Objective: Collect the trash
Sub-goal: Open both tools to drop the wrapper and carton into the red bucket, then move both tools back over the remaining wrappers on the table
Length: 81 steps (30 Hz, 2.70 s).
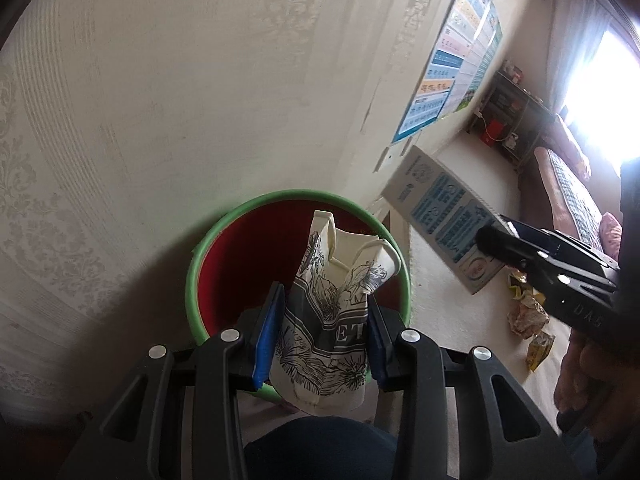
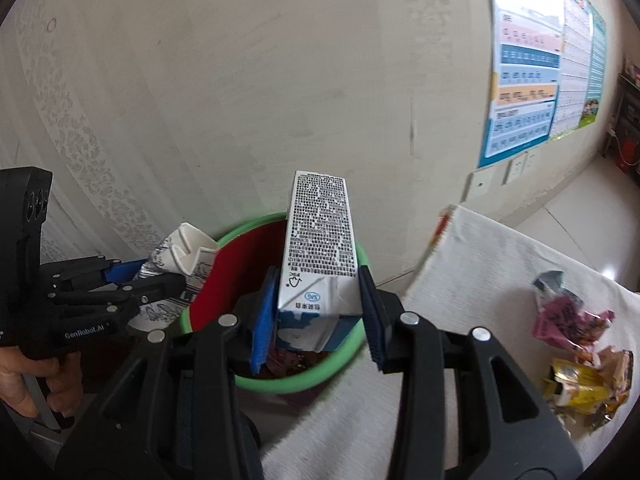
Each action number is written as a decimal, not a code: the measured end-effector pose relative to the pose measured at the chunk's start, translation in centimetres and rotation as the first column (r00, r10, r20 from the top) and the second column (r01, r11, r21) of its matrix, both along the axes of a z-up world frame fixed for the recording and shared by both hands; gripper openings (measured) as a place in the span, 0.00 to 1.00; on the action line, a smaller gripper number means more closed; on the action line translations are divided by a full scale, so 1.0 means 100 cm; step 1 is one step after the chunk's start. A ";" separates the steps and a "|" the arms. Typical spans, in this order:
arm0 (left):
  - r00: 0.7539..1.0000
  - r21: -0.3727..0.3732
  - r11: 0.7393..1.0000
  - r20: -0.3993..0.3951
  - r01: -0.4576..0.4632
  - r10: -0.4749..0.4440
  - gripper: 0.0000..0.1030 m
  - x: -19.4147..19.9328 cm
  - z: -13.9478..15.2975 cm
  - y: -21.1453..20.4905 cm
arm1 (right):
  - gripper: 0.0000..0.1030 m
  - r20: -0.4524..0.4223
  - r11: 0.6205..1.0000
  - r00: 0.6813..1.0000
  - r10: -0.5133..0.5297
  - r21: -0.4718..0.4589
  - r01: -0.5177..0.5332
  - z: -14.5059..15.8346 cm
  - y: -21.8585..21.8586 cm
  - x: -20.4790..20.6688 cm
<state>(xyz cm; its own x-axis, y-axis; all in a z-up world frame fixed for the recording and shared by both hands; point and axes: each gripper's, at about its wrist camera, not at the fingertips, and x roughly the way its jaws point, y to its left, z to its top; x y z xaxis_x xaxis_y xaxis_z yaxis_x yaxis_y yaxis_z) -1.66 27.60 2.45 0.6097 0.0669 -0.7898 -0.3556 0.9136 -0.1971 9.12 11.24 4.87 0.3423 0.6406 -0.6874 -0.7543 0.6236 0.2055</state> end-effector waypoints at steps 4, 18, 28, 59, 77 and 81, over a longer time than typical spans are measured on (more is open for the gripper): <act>1.000 -0.006 1.000 0.009 -0.016 0.016 0.34 -0.001 -0.001 0.006 | 0.37 -0.007 1.000 1.000 0.019 -0.012 -0.019 -0.004 0.015 0.000; 0.999 -0.035 0.998 0.005 -0.053 0.053 0.34 -0.005 -0.012 0.020 | 0.37 -0.039 0.996 0.999 0.036 -0.081 -0.039 -0.033 0.029 0.005; 0.997 -0.067 0.995 0.007 -0.080 0.081 0.63 0.001 -0.014 0.031 | 0.74 -0.028 0.984 0.995 0.099 -0.146 -0.102 -0.042 0.045 0.000; 0.994 -0.020 0.995 0.049 0.096 -0.095 0.92 0.031 0.001 -0.110 | 0.95 0.052 0.966 0.970 -0.235 -0.093 0.239 -0.004 -0.164 0.002; 0.952 -0.071 0.949 0.013 0.307 -0.306 0.92 0.089 -0.015 -0.225 | 0.95 0.027 0.842 0.850 -0.526 -0.126 0.525 -0.037 -0.334 0.031; 0.936 -0.088 0.932 0.001 0.351 -0.353 0.92 0.097 -0.019 -0.245 | 0.95 0.028 0.834 0.843 -0.537 -0.136 0.535 -0.044 -0.345 0.039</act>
